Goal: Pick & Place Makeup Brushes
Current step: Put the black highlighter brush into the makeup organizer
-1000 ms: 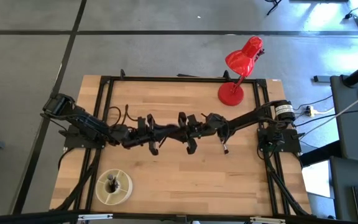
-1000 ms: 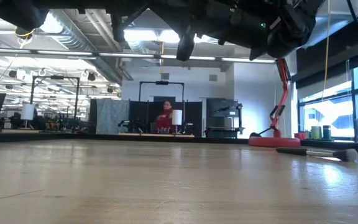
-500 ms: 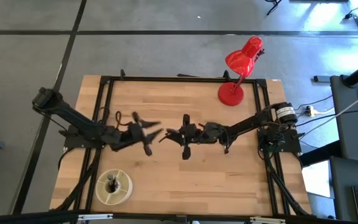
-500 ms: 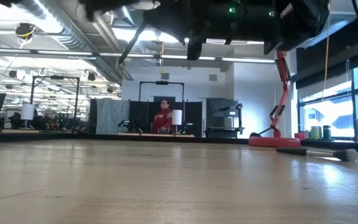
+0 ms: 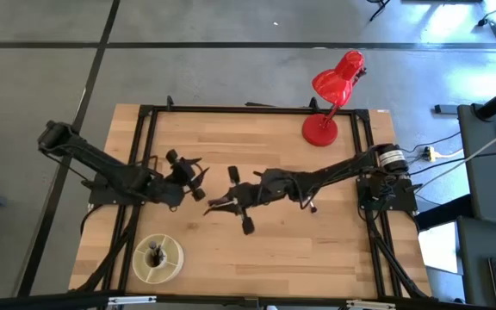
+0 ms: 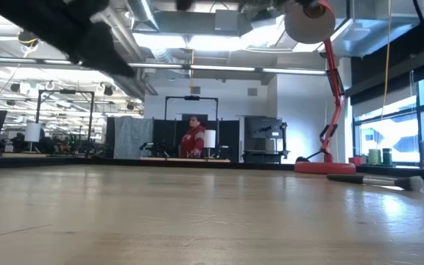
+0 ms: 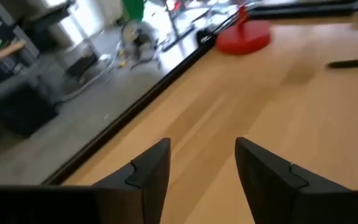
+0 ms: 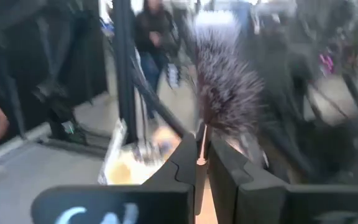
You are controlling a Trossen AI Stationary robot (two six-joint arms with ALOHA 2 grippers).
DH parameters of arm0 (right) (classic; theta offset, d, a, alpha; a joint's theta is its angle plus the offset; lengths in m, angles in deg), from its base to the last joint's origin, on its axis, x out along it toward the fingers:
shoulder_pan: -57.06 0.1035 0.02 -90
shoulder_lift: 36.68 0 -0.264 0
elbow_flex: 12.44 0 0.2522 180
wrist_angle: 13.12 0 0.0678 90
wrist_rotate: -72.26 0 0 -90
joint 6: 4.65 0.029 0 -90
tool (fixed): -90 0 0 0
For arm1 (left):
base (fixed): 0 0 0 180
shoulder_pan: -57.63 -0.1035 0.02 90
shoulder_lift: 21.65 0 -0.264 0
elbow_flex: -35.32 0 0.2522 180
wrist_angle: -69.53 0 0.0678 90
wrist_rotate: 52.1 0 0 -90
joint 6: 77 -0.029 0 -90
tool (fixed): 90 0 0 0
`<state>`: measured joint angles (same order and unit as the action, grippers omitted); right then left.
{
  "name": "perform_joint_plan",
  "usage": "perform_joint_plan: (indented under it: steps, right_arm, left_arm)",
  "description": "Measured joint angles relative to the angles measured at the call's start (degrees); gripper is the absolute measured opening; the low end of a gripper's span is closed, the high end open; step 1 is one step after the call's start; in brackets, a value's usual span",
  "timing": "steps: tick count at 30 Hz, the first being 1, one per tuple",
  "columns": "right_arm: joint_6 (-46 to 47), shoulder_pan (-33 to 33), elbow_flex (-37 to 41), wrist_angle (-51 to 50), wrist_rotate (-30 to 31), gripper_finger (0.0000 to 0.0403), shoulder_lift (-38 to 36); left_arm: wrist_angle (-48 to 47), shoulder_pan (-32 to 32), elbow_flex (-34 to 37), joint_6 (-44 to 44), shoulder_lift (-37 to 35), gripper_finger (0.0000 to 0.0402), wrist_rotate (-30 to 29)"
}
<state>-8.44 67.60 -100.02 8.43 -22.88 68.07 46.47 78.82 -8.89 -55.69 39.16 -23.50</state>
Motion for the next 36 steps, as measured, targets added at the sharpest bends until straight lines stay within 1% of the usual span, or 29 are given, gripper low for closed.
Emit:
perform_joint_plan:
  steps: [2, 4, 8, 11, 14, 18, 22, 27, 36]
  right_arm:
    - [-0.17, -0.02, -3.06, -0.11, -2.27, 0.0022, 1.51]
    - [-0.35, -0.02, -7.17, -0.04, -3.93, 0.0022, 4.81]
    - [0.14, 0.0, -16.4, -0.4, -8.89, 0.0022, 12.92]
    - [0.89, 0.25, -24.21, -0.16, -14.35, 0.0022, 18.9]
    - [1.47, 1.02, -31.09, -0.27, -18.16, 0.0022, 23.78]
    - [-0.59, 1.6, -37.39, -0.56, -19.22, 0.0022, 28.4]
    - [-4.88, 1.79, -42.1, -0.21, -21.67, 0.0022, 32.46]
    - [-9.08, 1.81, -46.13, 2.27, -21.04, 0.0022, 36.7]
    - [-8.6, 1.77, -51.01, 2.49, -20.39, 0.0022, 41.14]
  left_arm:
    - [-2.22, -1.28, 0.0, 3.37, 0.0, 0.0173, 0.07]
    - [-3.54, -2.67, 0.0, 5.26, 0.01, 0.0171, 1.64]
    - [-4.22, -4.66, 0.0, 6.86, 0.02, 0.0171, 3.08]
    - [-4.68, -5.47, 0.0, 6.95, 0.03, 0.0171, 3.13]
    - [-7.1, -6.01, 0.0, 7.07, 0.03, 0.0171, 3.07]
    - [-10.7, -5.46, -0.01, 6.14, -0.39, 0.0171, 3.11]
    - [-15.68, -4.66, 0.1, 5.74, 0.09, 0.0171, 3.25]
    - [-15.41, -4.1, 1.63, 7.68, -1.11, 0.0171, 0.43]
    - [-15.02, -4.08, 5.62, 11.24, -2.43, 0.0171, -0.45]
